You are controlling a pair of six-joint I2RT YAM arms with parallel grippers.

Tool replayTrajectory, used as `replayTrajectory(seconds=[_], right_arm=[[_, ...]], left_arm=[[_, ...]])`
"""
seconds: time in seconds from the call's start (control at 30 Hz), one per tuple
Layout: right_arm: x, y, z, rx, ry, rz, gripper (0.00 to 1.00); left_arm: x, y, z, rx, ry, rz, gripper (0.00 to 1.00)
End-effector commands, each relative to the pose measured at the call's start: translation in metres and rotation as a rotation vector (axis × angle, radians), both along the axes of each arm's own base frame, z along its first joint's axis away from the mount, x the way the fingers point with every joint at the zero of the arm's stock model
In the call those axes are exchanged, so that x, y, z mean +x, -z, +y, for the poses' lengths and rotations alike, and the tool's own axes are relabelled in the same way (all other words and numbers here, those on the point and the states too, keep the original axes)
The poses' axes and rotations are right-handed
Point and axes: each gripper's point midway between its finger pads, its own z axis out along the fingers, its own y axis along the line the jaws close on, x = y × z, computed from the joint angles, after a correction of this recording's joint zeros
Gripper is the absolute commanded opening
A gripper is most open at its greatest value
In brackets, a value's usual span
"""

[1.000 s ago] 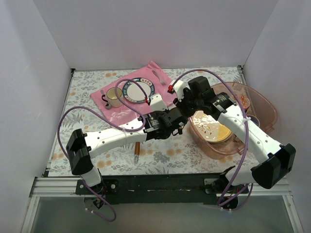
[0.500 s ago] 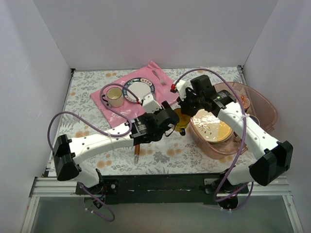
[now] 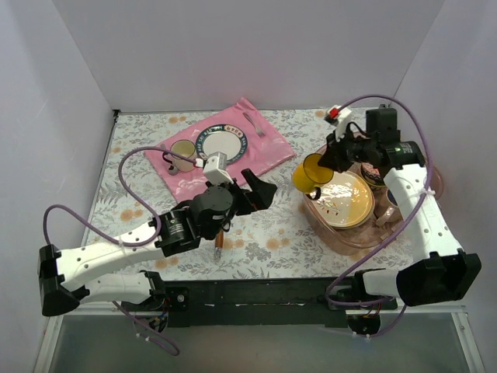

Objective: Place the mixed dishes into the plastic bin
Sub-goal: Place the cup in the plastic bin.

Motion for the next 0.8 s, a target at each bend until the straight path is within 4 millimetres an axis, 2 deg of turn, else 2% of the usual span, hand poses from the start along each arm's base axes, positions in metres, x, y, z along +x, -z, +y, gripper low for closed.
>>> replayTrajectory(seconds=[0.0,0.07,0.1,0.13,0.17,0.23,0.37,0.5,0.67,0.77], right_arm=[[0.0,-0.063,-0.028,0.127,0.037,-0.151,0.01],[0.0,-0.067,-0.036,0.158,0.046,-0.151,0.01],[0.005,-0.067,-0.053,0.158,0.1,-0.153,0.01],[0.006,-0.067,-0.059,0.158,0.12,-0.155,0.01],[0.008,-0.064,-0.067,0.152,0.144,-0.149,0.01],[0.016,-0.056,-0.089,0.11,0.217,-0.152,0.01],[0.022,-0.03,-0.12,0.008,0.311,-0.125,0.01],[0.022,-0.008,-0.132,-0.065,0.339,-0.099,0.01],[0.019,0.02,-0.14,-0.119,0.346,-0.056,0.01],[0.018,0.034,-0.141,-0.137,0.344,-0.039,0.01]], left_arm=[[-0.006,-0.029,0.019,-0.003,0.073,-0.15,0.98],[-0.006,-0.023,0.032,0.023,0.062,-0.145,0.98],[-0.004,-0.02,0.038,0.034,0.049,-0.143,0.98],[-0.004,-0.017,0.042,0.043,0.044,-0.14,0.98],[-0.004,-0.006,0.046,0.068,0.043,-0.128,0.98],[-0.005,-0.001,0.056,0.077,0.033,-0.121,0.98],[-0.008,0.021,0.07,0.107,0.02,-0.085,0.98],[-0.011,0.046,0.083,0.124,0.002,-0.045,0.98],[-0.015,0.06,0.094,0.103,-0.022,-0.014,0.98],[-0.017,0.061,0.096,0.091,-0.022,-0.012,0.98]])
